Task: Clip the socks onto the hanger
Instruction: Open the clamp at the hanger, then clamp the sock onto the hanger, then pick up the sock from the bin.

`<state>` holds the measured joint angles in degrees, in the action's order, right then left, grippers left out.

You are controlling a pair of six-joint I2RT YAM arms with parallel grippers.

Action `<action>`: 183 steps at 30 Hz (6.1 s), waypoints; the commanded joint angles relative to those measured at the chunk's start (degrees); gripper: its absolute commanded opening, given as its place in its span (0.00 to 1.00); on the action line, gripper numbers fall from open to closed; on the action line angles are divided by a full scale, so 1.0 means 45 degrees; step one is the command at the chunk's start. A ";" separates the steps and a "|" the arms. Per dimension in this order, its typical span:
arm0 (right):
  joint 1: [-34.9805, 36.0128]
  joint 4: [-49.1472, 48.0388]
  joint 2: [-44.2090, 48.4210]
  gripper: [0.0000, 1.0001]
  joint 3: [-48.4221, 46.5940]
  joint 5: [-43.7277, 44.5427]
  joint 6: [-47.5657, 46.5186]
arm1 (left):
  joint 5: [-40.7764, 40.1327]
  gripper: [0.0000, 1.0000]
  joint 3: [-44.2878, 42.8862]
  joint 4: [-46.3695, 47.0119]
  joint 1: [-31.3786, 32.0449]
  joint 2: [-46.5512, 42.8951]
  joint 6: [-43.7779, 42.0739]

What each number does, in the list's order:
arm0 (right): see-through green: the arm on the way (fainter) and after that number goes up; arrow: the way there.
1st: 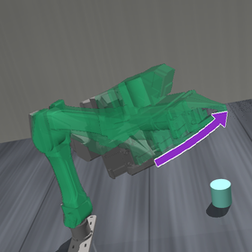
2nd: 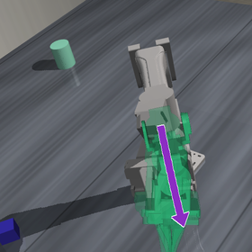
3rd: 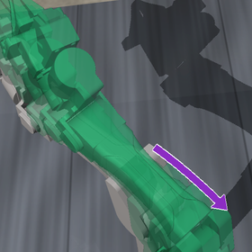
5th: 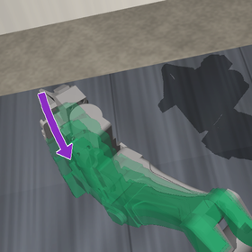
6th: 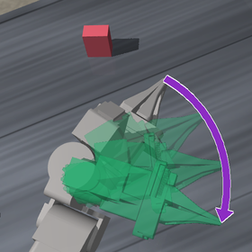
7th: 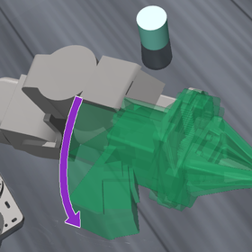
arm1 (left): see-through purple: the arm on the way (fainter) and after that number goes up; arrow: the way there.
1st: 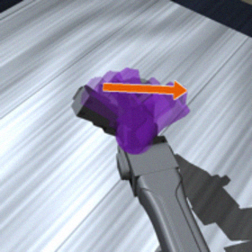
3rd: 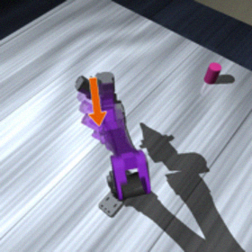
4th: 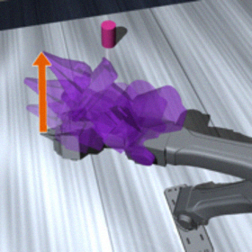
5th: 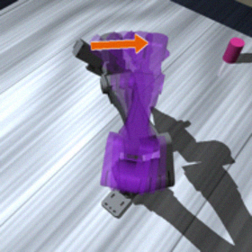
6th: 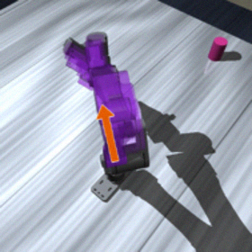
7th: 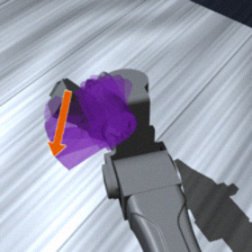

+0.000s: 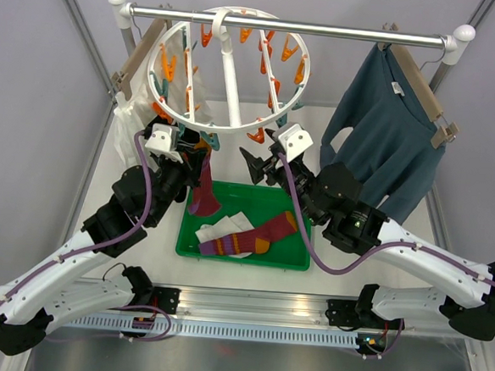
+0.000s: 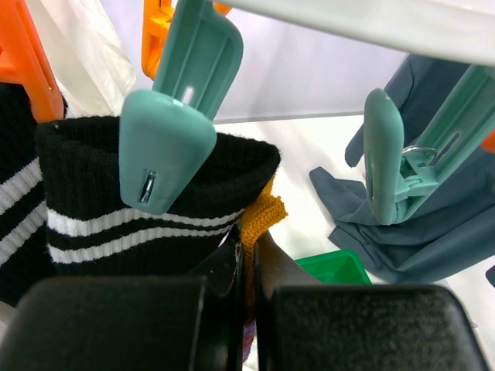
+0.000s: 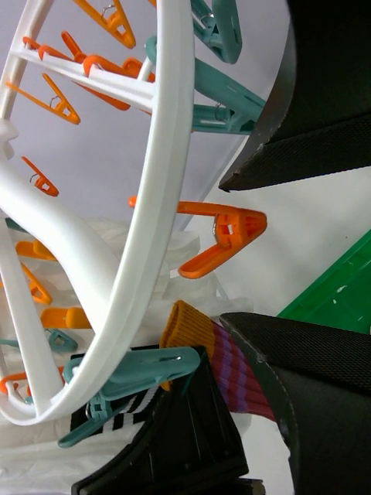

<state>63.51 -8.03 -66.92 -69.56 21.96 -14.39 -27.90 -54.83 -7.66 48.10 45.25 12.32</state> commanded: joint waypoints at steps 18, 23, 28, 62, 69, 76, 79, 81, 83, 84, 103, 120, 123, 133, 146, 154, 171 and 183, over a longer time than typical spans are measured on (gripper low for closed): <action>0.0028 -0.1184 -0.0520 0.48 -0.1066 0.0883 0.0268 | 0.0243 0.02 -0.0570 0.0042 0.0015 -0.0154 -0.0335; 0.0028 -0.0794 -0.0579 0.25 -0.1144 0.1019 0.0834 | 0.0379 0.02 -0.0512 -0.0016 0.0015 -0.0193 -0.0315; 0.0009 0.0297 -0.0813 0.09 -0.1786 0.1137 0.1750 | 0.1526 0.02 -0.0298 0.0061 0.0015 -0.0310 -0.0587; 0.0536 0.2195 -0.1399 0.00 -0.3019 0.1449 0.2788 | 0.6669 0.02 0.2184 0.5119 0.0015 -0.1053 -0.1311; 0.0556 0.2234 -0.1458 0.00 -0.3097 0.1429 0.2847 | 0.6825 0.02 0.2126 0.5472 0.0015 -0.0877 -0.1292; 0.0555 0.2332 -0.1516 0.00 -0.3331 0.1410 0.2925 | 0.7215 0.02 0.2125 0.5276 0.0015 -0.0662 -0.1350; 0.0536 0.2351 -0.1536 0.00 -0.3390 0.1450 0.2964 | 0.7255 0.02 0.2165 0.5315 0.0015 -0.0681 -0.1331; 0.0556 0.2390 -0.1595 0.00 -0.3429 0.1429 0.3003 | 0.7235 0.02 0.2204 0.5413 0.0015 -0.0720 -0.1350; 0.0556 0.2390 -0.1653 0.00 -0.3468 0.1371 0.3023 | 0.7216 0.02 0.2184 0.5471 0.0015 -0.0721 -0.1389; 0.0575 0.2390 -0.1673 0.00 -0.3468 0.1352 0.3042 | 0.7177 0.02 0.2165 0.5530 0.0015 -0.0740 -0.1409; 0.0653 0.2683 -0.1849 0.00 -0.3722 0.1371 0.3159 | 0.5949 0.02 0.2282 0.6585 0.0015 -0.0545 -0.1546; 0.0732 0.3093 -0.1595 0.39 -0.3683 0.1352 0.3939 | 0.5537 0.02 0.2184 0.6956 0.0015 -0.0271 -0.1331; 0.0770 0.3483 -0.1459 0.59 -0.3800 0.1293 0.4387 | 0.5341 0.02 0.2106 0.6898 0.0015 -0.0310 -0.1272; 0.0849 0.4363 0.0279 0.75 -0.2727 0.0747 0.5951 | 0.3233 0.02 0.1462 0.5532 0.0015 -0.0916 -0.0862; 0.0966 0.5379 0.1335 0.74 0.0045 0.1137 0.6616 | -0.3014 0.02 -0.0920 0.0787 0.0015 -0.1013 -0.0276; 0.0966 0.4676 0.0205 0.72 0.2195 0.0822 0.7025 | -0.5694 0.02 -0.1097 0.0082 0.0015 -0.1151 -0.0491; 0.2411 0.0673 -0.3487 0.66 0.4129 -0.4350 0.4469 | -0.5187 0.02 -0.1078 0.0374 0.0015 -0.0760 -0.0432; 0.2528 -0.0461 -0.5930 0.71 0.3486 -0.4293 0.4019 | -0.4757 0.02 -0.1097 0.0452 0.0015 -0.0740 -0.0393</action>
<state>74.59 -5.91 -91.79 -51.09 3.01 5.04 -49.50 -57.82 -6.31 48.14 41.87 9.56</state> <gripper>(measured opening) 0.709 0.043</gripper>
